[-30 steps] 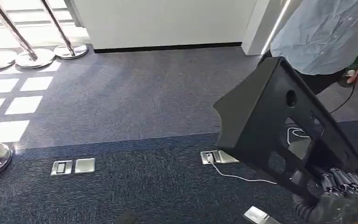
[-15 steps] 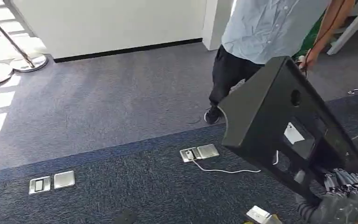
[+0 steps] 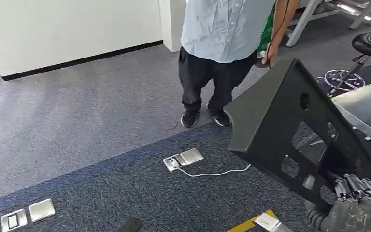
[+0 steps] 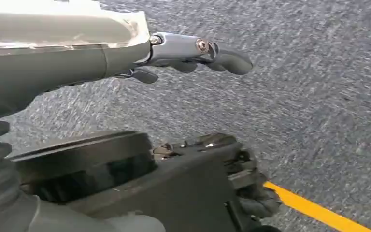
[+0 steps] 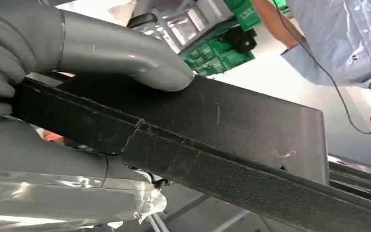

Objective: Take the parts from the cabinet and place them on the table.

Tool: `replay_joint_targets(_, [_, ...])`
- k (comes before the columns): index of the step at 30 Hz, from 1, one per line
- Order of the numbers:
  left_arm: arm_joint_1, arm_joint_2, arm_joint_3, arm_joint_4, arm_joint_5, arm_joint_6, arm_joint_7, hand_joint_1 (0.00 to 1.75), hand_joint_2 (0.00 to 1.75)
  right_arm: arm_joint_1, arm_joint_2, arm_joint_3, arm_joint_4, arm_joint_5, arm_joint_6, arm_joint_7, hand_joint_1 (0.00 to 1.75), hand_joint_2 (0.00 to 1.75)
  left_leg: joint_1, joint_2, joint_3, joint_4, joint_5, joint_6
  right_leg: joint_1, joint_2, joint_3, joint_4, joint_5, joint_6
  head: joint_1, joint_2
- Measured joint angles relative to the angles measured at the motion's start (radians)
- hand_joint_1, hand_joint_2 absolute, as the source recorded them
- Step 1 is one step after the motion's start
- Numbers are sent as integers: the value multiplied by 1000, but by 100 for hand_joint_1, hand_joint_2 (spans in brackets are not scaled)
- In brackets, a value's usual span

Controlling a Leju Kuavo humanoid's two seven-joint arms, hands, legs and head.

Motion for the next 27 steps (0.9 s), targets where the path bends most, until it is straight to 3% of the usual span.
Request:
replay_joint_targets(1, [-1, 0, 0, 0, 0, 0, -1, 0, 175, -3, 0, -1, 0, -1, 0, 0, 175, 175, 0, 10, 6, -5, 0, 3, 8, -61, -8, 23, -19, 5, 6, 0])
replay_joint_targets(2, [0, 0, 0, 0, 0, 0, -1, 0, 175, -7, 0, -3, 0, -3, 0, -1, 175, 175, -1, 23, 9, -7, -2, 6, 7, -92, -35, 79, -51, 9, 6, 0])
replay_joint_targets(4, [3, 0, 0, 0, 0, 0, 0, 0, 175, -6, 0, -3, 1, -3, 0, -7, 175, 175, -2, 51, 15, -7, -7, 11, 1, -107, -115, 237, -115, 17, 6, 0])
replay_joint_targets(5, [4, 0, 0, 0, 0, 0, 0, 0, 175, -6, 0, -4, 2, -5, 0, -9, 175, 175, -1, 65, 17, -7, -10, 10, -2, -109, -149, 297, -124, 21, 6, 0])
replay_joint_targets(6, [4, 0, 0, 0, 0, 0, 0, 0, 175, -6, 0, -5, 3, -5, 0, -9, 175, 175, 0, 77, 20, -7, -14, 8, -6, -113, -156, 299, -106, 26, 6, 0])
replay_joint_targets(7, [4, 0, 0, 0, 0, 0, 0, 0, 175, -6, 0, -6, 4, -7, 0, -10, 175, 175, 1, 86, 24, -7, -17, 6, -9, -116, -141, 260, -73, 30, 6, 0])
replay_joint_targets(8, [4, 0, 0, 0, 0, 0, 0, 0, 175, -7, 0, -8, 4, -10, 0, -10, 175, 175, 3, 97, 32, -7, -23, 2, -11, -123, -100, 173, -22, 33, 6, 0])
replay_joint_targets(9, [4, 0, 0, 0, -2, 0, 0, 0, 175, -7, 0, -12, 4, -15, 0, -10, 175, 175, 5, 105, 40, -7, -29, -3, -11, -144, -55, 82, 25, 34, 6, 0])
replay_joint_targets(10, [4, 0, 0, 0, -2, 0, 0, 0, 175, -9, 0, -16, 4, -18, 0, -11, 175, 175, 4, 113, 48, -8, -35, -9, -9, -183, -24, 13, 41, 34, 6, 0])
replay_joint_targets(11, [4, 0, 0, 0, -2, 0, -1, 0, 175, -14, 0, -18, 5, -22, 0, -14, 175, 175, -2, 118, 50, -6, -40, -18, 7, -192, -14, -1, 28, 26, 9, 0])
replay_joint_targets(14, [0, 0, 0, 0, -2, 1, -1, 0, 175, -13, 0, -26, 6, -29, 0, -17, 175, 175, -2, 150, 62, -15, -45, -33, 10, -159, -24, 5, 22, 2, 8, 0])
replay_joint_targets(15, [-1, 0, 0, 0, -2, 1, -1, 0, 175, -13, 0, -29, 5, -29, 0, -18, 175, 175, -1, 156, 67, -16, -53, -40, 4, -148, -15, -4, 26, -8, 6, 0])
replay_joint_targets(16, [-3, 0, 0, 0, -2, 2, -1, 0, 175, -13, 0, -29, 5, -30, 0, -19, 175, 175, 2, 116, 67, 2, -68, -42, 1, -140, -11, -8, 27, -13, 6, 0])
replay_joint_targets(17, [-4, 0, 0, 0, -2, 2, -2, 0, 175, -18, 1, -31, 6, -32, 0, -20, 175, 175, 3, 85, 42, 58, -101, -40, -1, -132, -9, -8, 27, -22, 4, 0])
replay_joint_targets(19, [-2, 1, 0, 0, -2, 2, -1, 0, 175, -19, 2, -32, 6, -35, 0, -21, 175, 175, 0, 59, -49, 235, -178, -39, 1, -108, -9, -8, 23, -28, 2, 0])
replay_joint_targets(20, [-2, 1, 0, 0, -2, 2, 0, 0, 175, -18, 2, -32, 7, -35, 0, -21, 175, 175, -1, 56, -86, 298, -193, -37, 2, -96, -8, -7, 23, -29, 2, 0])
replay_joint_targets(21, [-1, 1, 0, 0, -2, 2, 0, 0, 175, -18, 2, -33, 8, -35, 0, -22, 175, 175, -2, 55, -105, 317, -182, -35, 4, -81, -6, -7, 22, -30, 2, 0])
replay_joint_targets(22, [-1, 1, 0, 0, -2, 2, 0, 0, 175, -18, 2, -34, 8, -35, 0, -23, 175, 175, -3, 54, -101, 289, -151, -32, 4, -69, -4, -7, 20, -30, 2, 0])
replay_joint_targets(24, [-1, 1, 0, 0, -2, 2, 0, 0, 175, -18, 2, -35, 8, -34, 0, -23, 175, 175, -3, 40, -44, 131, -44, -22, 4, -39, 3, -5, 17, -27, 2, 0])
replay_joint_targets(25, [0, 2, 0, 0, -2, 2, 0, 0, 175, -18, 2, -35, 8, -35, 0, -24, 175, 175, -2, 0, -12, 38, 2, -16, 3, -26, 4, -4, 13, -23, 2, 0])
replay_joint_targets(26, [0, 2, 0, 0, -2, 2, 0, 0, 175, -20, 2, -36, 9, -35, 0, -24, 175, 175, 3, -26, -2, 18, -7, -15, 8, -16, -1, 3, 11, -19, 4, 0])
replay_joint_targets(27, [-1, 2, 0, 0, -2, 2, 0, 0, 175, -18, 2, -38, 9, -35, 0, -24, 175, 175, 0, -21, 0, 14, -10, -18, 4, -7, -6, 3, 13, -14, 2, 0])
